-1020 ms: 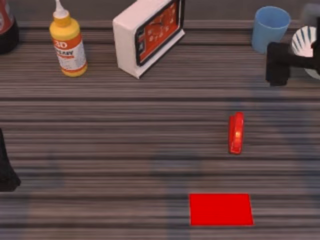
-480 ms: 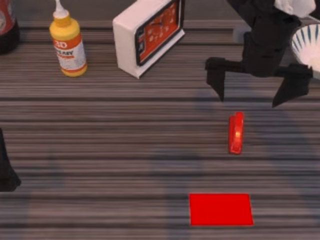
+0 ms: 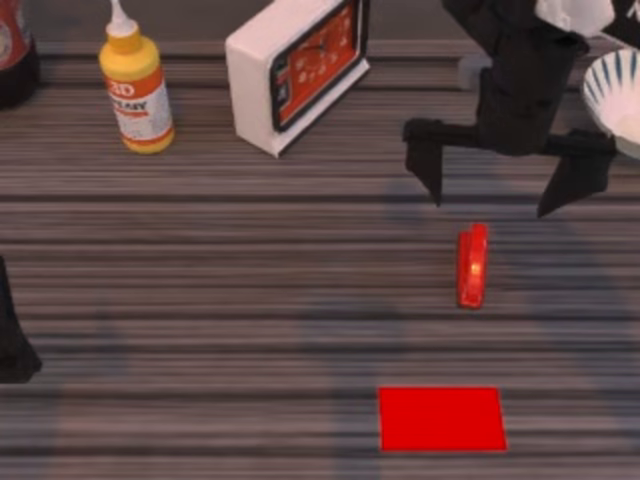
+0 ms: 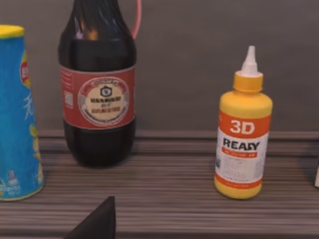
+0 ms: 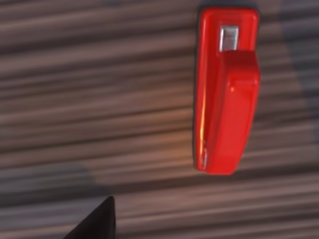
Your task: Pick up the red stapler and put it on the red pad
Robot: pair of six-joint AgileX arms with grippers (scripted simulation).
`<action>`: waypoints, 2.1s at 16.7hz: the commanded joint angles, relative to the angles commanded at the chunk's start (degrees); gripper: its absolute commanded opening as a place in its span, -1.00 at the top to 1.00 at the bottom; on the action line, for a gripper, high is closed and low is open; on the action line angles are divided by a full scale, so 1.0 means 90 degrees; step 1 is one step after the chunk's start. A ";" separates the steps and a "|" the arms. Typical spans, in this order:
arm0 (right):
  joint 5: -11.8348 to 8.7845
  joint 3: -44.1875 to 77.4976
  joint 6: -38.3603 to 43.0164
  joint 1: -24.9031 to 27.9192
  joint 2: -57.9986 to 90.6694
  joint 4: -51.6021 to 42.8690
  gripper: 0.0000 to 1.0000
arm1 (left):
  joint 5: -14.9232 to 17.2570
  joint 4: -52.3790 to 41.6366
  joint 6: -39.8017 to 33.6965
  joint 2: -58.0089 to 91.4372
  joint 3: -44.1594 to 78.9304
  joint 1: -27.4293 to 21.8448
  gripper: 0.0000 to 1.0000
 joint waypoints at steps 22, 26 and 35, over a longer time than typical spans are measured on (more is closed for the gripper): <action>0.0006 -0.1678 0.0033 0.0050 0.0533 0.2204 0.21 | 0.0000 0.0000 0.0000 0.0000 0.0000 0.0000 -1.00; 0.0006 -0.1678 0.0033 0.0050 0.0533 0.2204 0.81 | 0.0000 0.0000 0.0000 0.0000 0.0000 0.0000 -1.00; 0.0006 -0.1678 0.0033 0.0050 0.0533 0.2204 1.00 | 0.0000 0.0000 0.0000 0.0000 0.0000 0.0000 -1.00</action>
